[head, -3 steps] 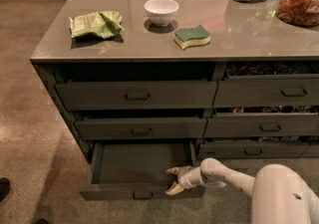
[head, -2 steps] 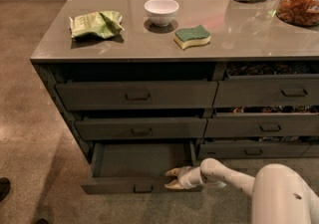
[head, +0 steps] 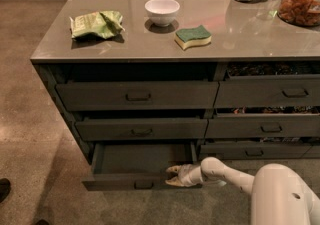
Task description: Close bottom drawer
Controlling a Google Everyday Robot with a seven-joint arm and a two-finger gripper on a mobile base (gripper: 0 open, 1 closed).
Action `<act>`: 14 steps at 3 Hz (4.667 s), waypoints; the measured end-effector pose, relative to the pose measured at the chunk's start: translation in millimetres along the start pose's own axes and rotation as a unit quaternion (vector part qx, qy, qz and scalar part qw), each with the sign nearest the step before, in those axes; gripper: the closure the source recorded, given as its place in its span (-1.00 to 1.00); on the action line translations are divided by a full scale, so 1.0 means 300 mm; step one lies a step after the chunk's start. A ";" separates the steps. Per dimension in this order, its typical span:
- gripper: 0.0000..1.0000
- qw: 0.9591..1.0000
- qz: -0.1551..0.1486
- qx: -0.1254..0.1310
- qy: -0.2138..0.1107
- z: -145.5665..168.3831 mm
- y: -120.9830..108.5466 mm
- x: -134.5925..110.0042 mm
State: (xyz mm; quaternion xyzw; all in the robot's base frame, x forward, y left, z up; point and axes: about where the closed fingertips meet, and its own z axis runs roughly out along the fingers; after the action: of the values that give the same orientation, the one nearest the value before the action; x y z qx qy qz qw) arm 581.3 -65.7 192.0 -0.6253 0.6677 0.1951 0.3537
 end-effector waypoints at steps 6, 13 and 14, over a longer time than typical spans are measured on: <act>-0.60 0.999 0.008 0.030 0.022 0.079 -0.234 -0.013; 1.00 0.995 0.010 0.102 0.004 -0.120 -0.227 -0.051; 1.00 0.996 0.031 0.082 0.017 -0.055 -0.209 0.007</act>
Offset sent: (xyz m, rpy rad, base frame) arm 0.0428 -0.0102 0.0103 -0.0165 -0.0293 -0.0690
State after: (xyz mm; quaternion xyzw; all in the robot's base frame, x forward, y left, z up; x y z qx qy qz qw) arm 638.7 -87.8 213.2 -0.5767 0.7061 0.1398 0.3864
